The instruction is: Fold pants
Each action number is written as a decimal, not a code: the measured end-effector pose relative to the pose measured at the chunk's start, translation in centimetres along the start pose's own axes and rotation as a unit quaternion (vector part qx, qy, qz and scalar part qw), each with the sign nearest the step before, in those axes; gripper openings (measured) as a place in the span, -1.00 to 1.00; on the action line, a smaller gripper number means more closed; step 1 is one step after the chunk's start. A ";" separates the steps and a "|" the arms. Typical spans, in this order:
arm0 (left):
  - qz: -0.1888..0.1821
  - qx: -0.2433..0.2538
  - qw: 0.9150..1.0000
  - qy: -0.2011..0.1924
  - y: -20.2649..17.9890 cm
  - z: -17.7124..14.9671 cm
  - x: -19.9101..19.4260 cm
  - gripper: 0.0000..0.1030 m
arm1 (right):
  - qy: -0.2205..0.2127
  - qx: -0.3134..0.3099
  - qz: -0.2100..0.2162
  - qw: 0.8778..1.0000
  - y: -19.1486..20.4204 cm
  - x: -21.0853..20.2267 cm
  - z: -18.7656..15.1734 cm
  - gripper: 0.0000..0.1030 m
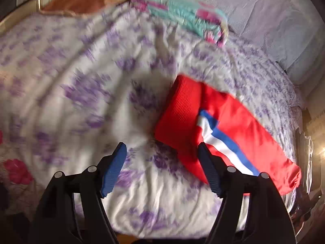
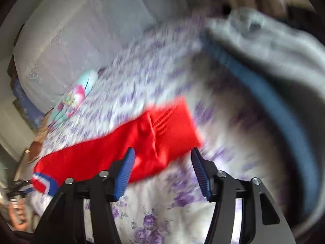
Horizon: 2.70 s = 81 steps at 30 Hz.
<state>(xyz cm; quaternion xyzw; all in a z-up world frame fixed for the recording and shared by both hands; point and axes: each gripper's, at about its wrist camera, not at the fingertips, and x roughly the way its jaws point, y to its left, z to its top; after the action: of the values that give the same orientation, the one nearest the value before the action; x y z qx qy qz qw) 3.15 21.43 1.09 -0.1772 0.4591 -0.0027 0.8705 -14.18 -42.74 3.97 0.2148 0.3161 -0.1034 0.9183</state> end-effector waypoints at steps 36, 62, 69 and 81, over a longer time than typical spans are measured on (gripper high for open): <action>0.022 0.221 0.973 0.064 -14.8 -2.3 9.6 0.90 | 0.465 -0.165 0.490 0.718 29.1 20.9 0.6 0.33; 0.031 0.219 0.973 0.063 -14.7 -2.6 9.4 0.90 | 0.450 -0.309 0.465 0.697 35.4 19.5 -3.8 0.55; 0.028 0.223 0.973 0.060 -14.7 -2.7 9.4 0.91 | 0.405 -0.269 0.469 0.738 32.3 19.1 -0.1 0.55; 0.032 0.221 0.973 0.058 -14.6 -2.8 9.4 0.91 | 0.490 -0.147 0.436 0.741 35.0 27.8 -1.1 -0.42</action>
<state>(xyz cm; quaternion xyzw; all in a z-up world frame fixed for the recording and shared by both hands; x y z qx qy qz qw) 8.68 5.31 -3.26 0.0344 0.5025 -0.0867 0.8595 18.33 -12.73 -2.65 0.2125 0.6053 0.4753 0.6021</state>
